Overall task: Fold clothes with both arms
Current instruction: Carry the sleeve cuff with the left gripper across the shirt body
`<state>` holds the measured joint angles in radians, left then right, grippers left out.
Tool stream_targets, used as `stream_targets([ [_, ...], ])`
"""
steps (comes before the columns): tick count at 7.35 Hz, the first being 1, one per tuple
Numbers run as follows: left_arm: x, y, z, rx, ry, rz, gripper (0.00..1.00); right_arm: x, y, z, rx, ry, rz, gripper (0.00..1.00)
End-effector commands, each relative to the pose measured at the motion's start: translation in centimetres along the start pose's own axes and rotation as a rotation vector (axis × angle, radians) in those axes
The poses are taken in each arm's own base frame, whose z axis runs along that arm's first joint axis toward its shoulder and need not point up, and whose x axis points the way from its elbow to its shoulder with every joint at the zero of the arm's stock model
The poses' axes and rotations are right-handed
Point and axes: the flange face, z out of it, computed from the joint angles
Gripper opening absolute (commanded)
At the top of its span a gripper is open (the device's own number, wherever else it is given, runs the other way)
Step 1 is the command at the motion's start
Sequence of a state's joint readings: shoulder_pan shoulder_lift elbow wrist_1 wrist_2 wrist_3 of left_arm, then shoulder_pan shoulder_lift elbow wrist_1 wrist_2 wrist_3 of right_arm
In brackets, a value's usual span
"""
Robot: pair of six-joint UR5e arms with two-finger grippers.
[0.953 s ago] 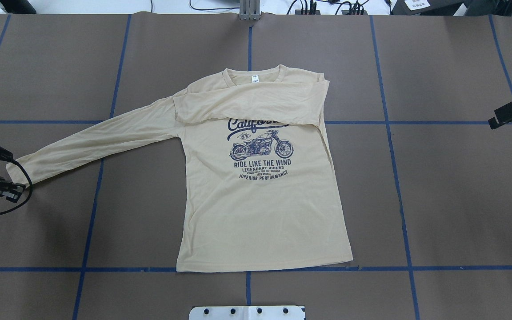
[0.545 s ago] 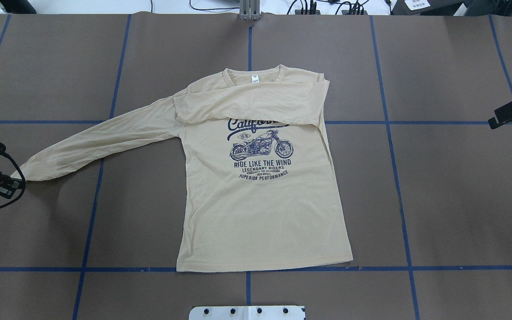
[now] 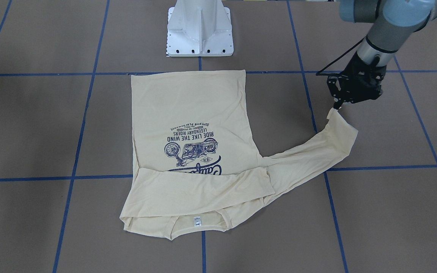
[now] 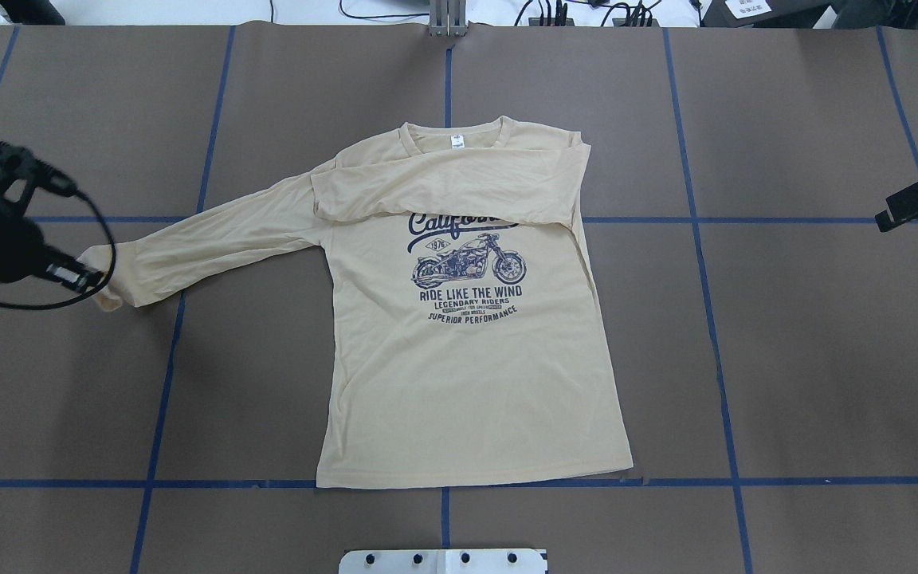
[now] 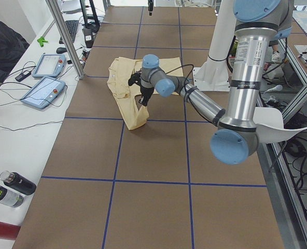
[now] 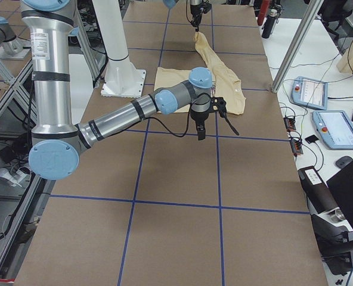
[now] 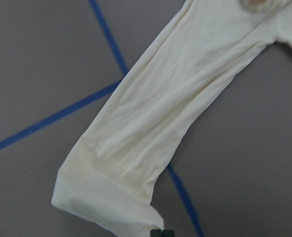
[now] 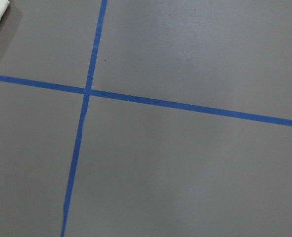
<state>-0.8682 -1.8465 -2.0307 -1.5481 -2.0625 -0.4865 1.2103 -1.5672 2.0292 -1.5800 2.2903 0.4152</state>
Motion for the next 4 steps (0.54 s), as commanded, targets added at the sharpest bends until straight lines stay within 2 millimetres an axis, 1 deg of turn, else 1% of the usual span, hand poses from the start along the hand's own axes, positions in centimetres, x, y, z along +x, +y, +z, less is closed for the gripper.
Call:
stream_targets([
  [1, 9.5, -9.8, -5.4, -0.040, -0.002, -0.024, 0.00, 0.1, -0.1, 0.1, -0.002, 0.001, 0.001, 1.00],
  [2, 12.4, -14.1, -5.6, -0.055, 0.029, -0.033, 0.00, 0.1, -0.1, 0.1, -0.002, 0.001, 0.001, 1.00],
  [3, 15.5, -18.9, -6.1, -0.059, 0.033, -0.072, 0.00, 0.1, -0.1, 0.1, -0.002, 0.001, 0.003, 1.00],
  [4, 19.0, -24.0, -7.0, -0.071, 0.031, -0.137, 0.00, 0.1, -0.1, 0.1, -0.002, 0.001, 0.003, 1.00],
])
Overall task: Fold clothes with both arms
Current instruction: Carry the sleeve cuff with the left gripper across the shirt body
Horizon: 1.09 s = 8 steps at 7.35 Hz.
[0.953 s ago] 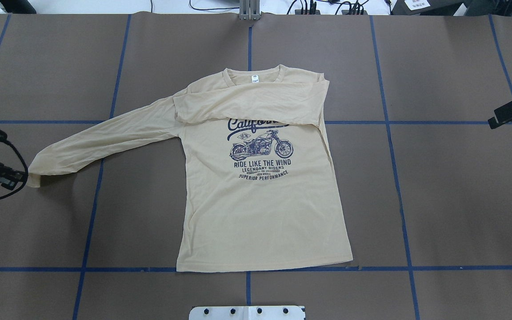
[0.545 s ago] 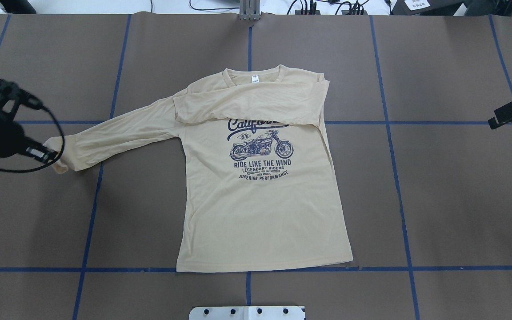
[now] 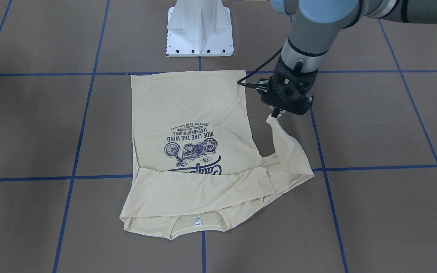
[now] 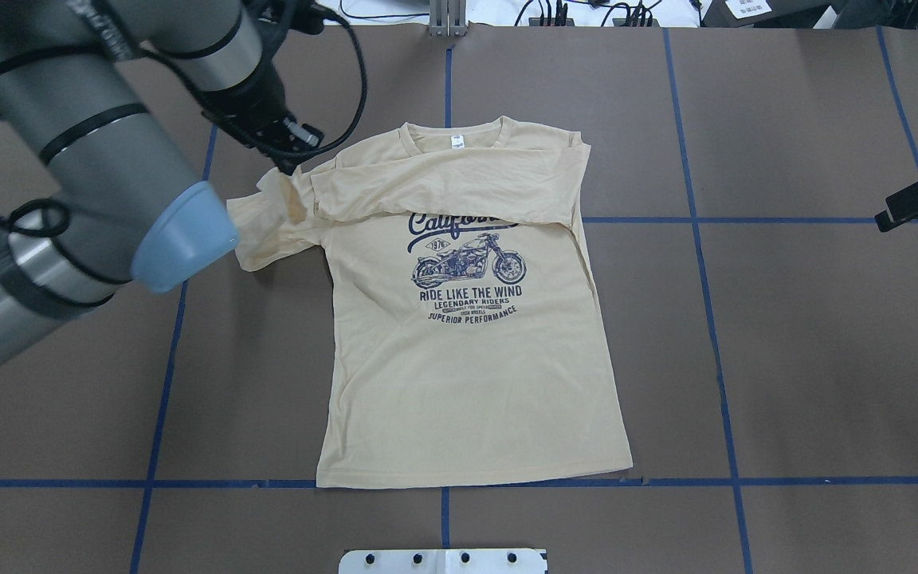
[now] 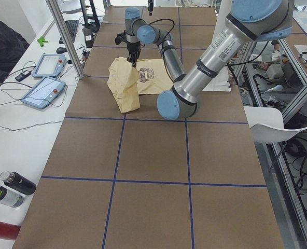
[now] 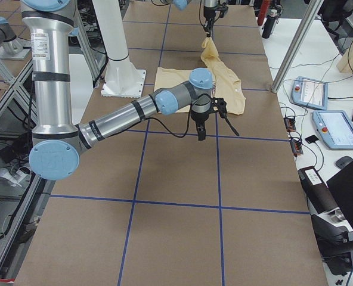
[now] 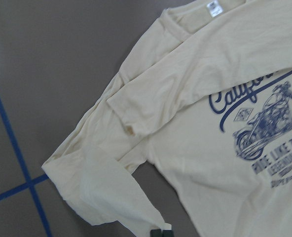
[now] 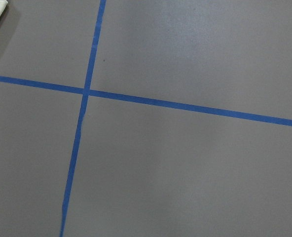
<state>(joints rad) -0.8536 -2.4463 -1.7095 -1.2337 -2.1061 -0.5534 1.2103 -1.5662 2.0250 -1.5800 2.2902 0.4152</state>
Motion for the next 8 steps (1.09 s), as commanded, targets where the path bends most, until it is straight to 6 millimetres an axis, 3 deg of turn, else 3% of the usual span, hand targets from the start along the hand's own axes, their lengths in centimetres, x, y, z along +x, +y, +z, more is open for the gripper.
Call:
stream_targets([
  [1, 9.5, -7.6, -0.3, -0.060, 0.023, -0.107, 0.00, -0.1, 0.0, -0.1, 0.002, -0.001, 0.003, 1.00],
  [2, 12.5, -9.5, 0.6, -0.075, 0.027, -0.145, 0.00, -0.1, 0.0, -0.1, 0.001, -0.001, 0.004, 1.00],
  [3, 16.2, -11.2, 3.2, -0.092, 0.036, -0.190, 0.00, -0.1, 0.0, -0.1, 0.003, -0.001, 0.005, 1.00],
  [4, 18.5, -12.7, 6.3, -0.091, 0.055, -0.232, 0.00, -0.3, 0.0, -0.2, 0.004, -0.003, 0.002, 1.00],
  [5, 20.2, -12.6, 8.2, -0.080, 0.088, -0.278, 0.00, -0.1, 0.0, -0.2, 0.003, -0.001, 0.005, 1.00],
  [7, 23.5, -12.3, 9.7, -0.044, 0.118, -0.392, 0.00, -0.2, 0.0, -0.1, 0.003, -0.002, 0.003, 1.00],
  [8, 24.3, -12.1, 10.8, -0.025, 0.163, -0.419, 0.46, -0.1, -0.2, 0.1, 0.000, 0.001, 0.006, 1.00],
])
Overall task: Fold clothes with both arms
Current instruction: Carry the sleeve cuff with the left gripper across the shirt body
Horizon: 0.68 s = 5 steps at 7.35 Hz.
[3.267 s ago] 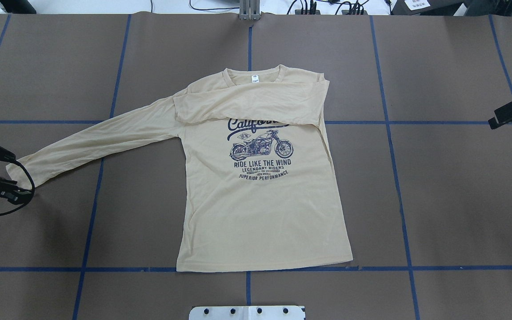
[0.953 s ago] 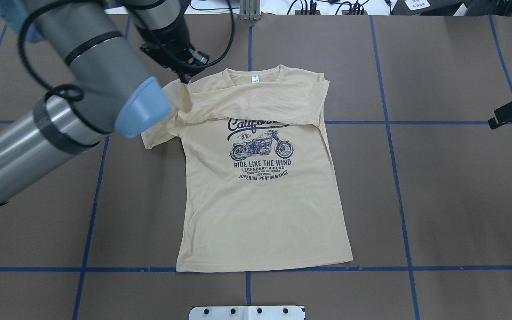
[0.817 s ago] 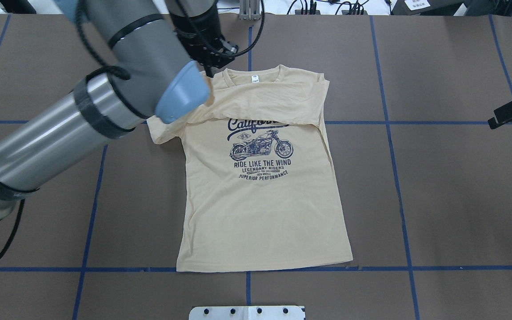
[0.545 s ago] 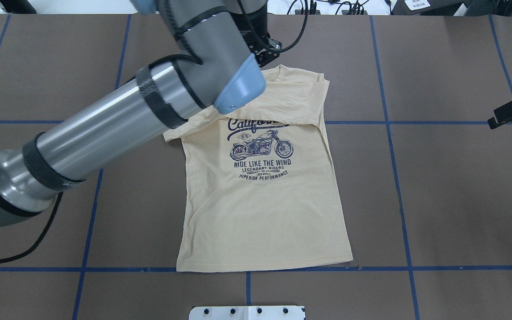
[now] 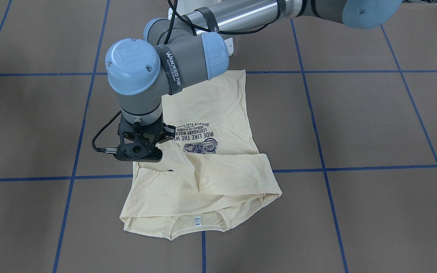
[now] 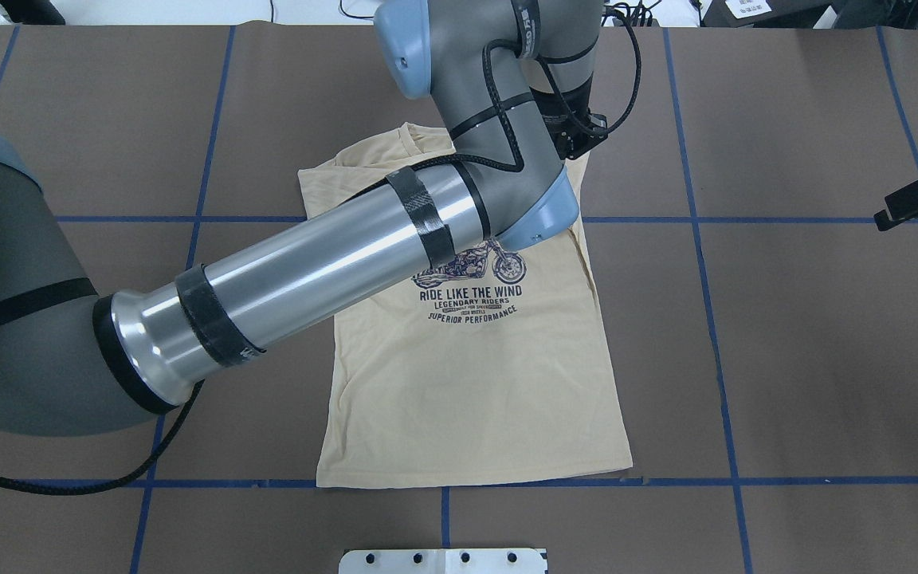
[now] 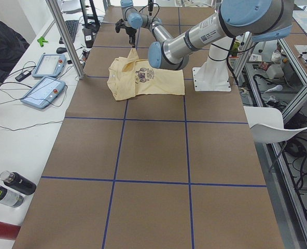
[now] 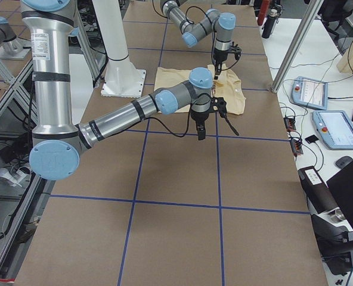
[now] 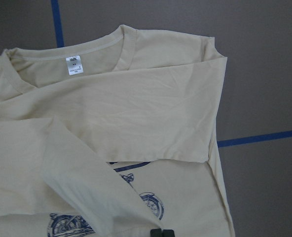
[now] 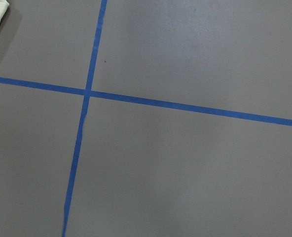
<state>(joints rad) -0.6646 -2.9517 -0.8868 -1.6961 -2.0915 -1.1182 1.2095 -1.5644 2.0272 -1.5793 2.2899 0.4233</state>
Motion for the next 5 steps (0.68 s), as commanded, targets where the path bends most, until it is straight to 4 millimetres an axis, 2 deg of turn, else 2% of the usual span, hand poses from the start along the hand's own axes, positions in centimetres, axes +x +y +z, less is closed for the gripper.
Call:
stream_targets([
  [1, 2.5, 1.9, 1.8, 0.042, 0.118, -0.072, 0.99, -0.1, -0.3, 0.1, 0.000, 0.001, 0.000, 1.00],
  [2, 3.4, 2.6, 1.3, 0.054, 0.159, -0.076, 1.00, -0.3, -0.4, 0.0, 0.001, -0.005, 0.010, 1.00],
  [3, 3.4, 3.1, 1.0, 0.051, 0.169, -0.066, 1.00, -1.4, -0.7, 0.0, 0.015, -0.022, 0.043, 1.00],
  [4, 0.8, 4.2, 1.0, 0.056, 0.186, -0.045, 1.00, -3.8, -0.5, 0.8, 0.037, -0.063, 0.083, 1.00],
  [5, -3.1, 5.9, 1.1, 0.061, 0.193, -0.015, 1.00, -7.3, 0.3, 2.3, 0.049, -0.117, 0.149, 1.00],
])
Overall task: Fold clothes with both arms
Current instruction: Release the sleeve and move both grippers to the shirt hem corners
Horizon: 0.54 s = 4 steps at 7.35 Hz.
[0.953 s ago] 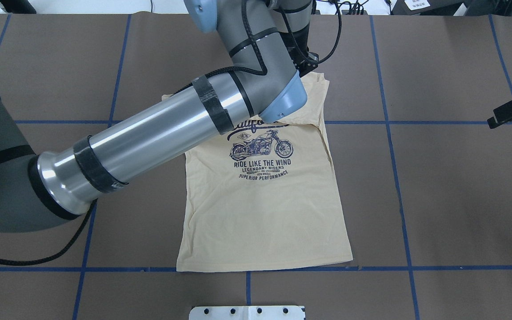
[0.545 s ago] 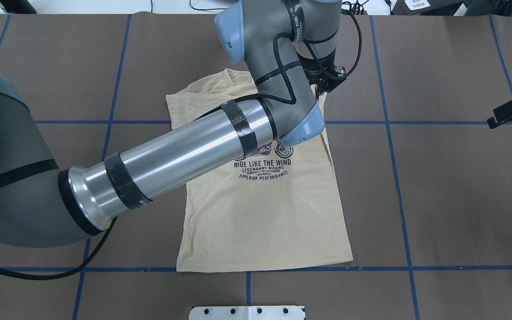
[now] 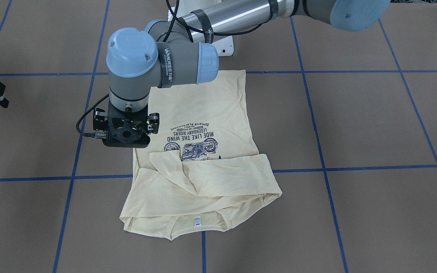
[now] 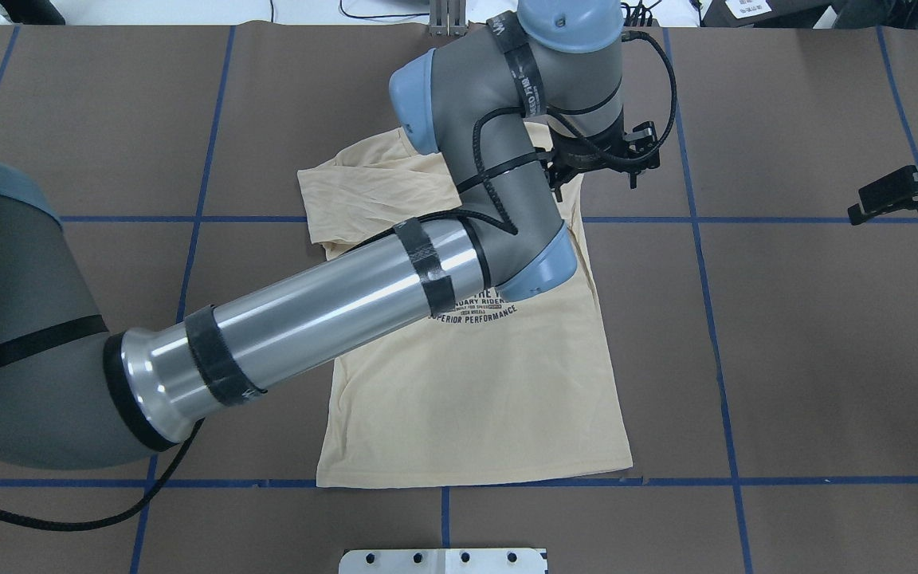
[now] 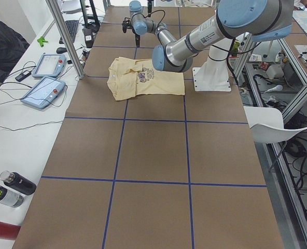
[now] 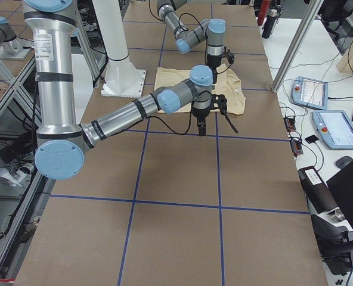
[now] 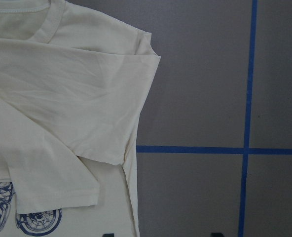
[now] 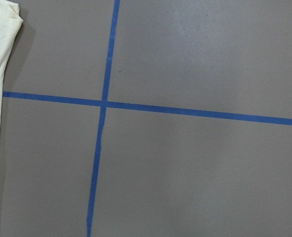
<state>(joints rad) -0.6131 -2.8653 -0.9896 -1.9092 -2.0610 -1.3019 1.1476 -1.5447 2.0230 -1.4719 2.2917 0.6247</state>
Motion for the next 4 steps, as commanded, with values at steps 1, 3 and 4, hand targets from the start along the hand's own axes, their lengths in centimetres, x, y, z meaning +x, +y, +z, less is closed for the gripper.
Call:
stream_targets([
  [1, -6.9, 3.2, -2.2, -0.002, -0.006, 0.081, 1.00, -6.4, 2.1, 3.0, 0.066, -0.091, 0.128, 1.00],
  [3, -16.8, 9.8, -4.2, -0.024, -0.005, 0.146, 1.00, -13.4, 6.4, 6.7, 0.095, -0.108, 0.200, 1.00],
  [4, -21.7, 13.9, -4.5, -0.052, -0.007, 0.194, 1.00, -16.6, 9.3, 8.6, 0.097, -0.103, 0.234, 1.00],
])
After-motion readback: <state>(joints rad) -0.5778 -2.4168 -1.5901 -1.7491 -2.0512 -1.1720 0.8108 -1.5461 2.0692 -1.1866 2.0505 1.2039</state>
